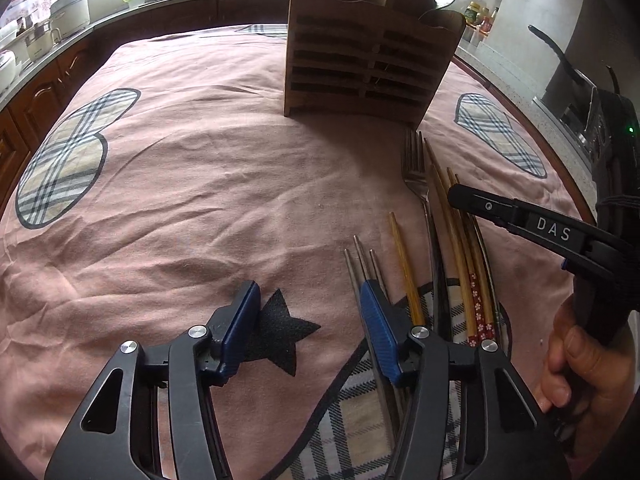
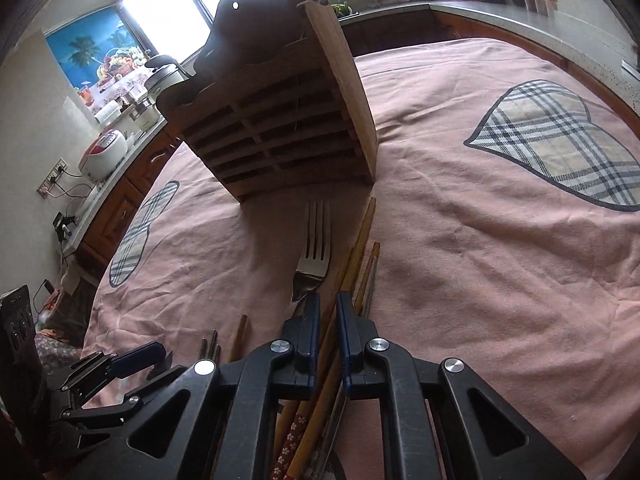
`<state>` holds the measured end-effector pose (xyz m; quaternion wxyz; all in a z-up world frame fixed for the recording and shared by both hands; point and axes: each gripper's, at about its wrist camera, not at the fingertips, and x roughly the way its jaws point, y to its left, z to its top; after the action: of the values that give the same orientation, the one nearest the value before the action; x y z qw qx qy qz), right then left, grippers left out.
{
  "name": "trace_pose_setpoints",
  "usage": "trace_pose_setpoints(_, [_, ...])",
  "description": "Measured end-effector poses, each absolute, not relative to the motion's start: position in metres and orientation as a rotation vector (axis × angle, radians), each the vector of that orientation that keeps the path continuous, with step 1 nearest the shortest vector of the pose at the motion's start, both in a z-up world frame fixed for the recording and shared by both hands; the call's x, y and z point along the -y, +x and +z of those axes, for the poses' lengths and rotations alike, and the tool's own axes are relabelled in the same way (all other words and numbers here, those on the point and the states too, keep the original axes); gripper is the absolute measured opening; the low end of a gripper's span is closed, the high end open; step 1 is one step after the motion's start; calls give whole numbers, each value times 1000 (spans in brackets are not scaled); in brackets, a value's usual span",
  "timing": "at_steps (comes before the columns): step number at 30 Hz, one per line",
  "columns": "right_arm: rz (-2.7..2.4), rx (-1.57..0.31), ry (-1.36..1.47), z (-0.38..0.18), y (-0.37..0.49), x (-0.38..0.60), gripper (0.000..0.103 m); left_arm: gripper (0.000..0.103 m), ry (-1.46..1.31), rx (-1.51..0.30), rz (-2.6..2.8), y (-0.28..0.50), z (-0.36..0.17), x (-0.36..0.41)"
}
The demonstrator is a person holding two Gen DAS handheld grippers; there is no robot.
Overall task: Organize utensils
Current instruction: 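Grasp a metal chopstick with the left gripper while the right grasps a wooden chopstick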
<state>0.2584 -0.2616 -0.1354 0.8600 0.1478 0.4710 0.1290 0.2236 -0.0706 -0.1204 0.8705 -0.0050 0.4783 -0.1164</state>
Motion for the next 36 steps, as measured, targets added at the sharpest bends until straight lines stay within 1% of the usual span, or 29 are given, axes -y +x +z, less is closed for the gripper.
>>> trace_pose_setpoints(2, [272, -998, 309, -138, 262, 263, 6, 53, 13, -998, -243, 226, -121, 75])
trace_pose_setpoints(10, [266, -1007, 299, -140, 283, 262, 8, 53, 143, -993, -240, 234, -124, 91])
trace_pose_setpoints(13, [266, -1018, 283, -139, 294, 260, 10, 50, 152, -994, -253, 236, -125, 91])
trace_pose_setpoints(15, [260, -1020, 271, -139, 301, 259, 11, 44, 152, -996, -266, 238, -125, 92])
trace_pose_setpoints(17, [256, -1021, 250, -138, 306, 256, 13, 31, 156, -991, -282, 238, -124, 94])
trace_pose_setpoints(18, [255, -1021, 240, -139, 308, 254, 13, 28, 161, -987, -288, 237, -124, 95])
trace_pose_setpoints(20, [259, -1018, 218, -139, 311, 251, 13, 13, 164, -980, -294, 236, -123, 96])
trace_pose_setpoints(22, [260, -1020, 222, -139, 313, 253, 12, 8, 147, -982, -299, 236, -123, 92])
trace_pose_setpoints(29, [253, -1043, 233, -136, 307, 262, 11, 5, 55, -1002, -336, 231, -120, 71])
trace_pose_setpoints(30, [247, -1041, 244, -135, 307, 264, 11, 5, 39, -1006, -342, 230, -121, 68])
trace_pose_setpoints(31, [242, -1040, 259, -136, 307, 267, 14, 5, 23, -1010, -347, 228, -121, 64])
trace_pose_setpoints(36, [207, -1030, 284, -139, 323, 267, 15, 5, -38, -1016, -361, 226, -119, 51])
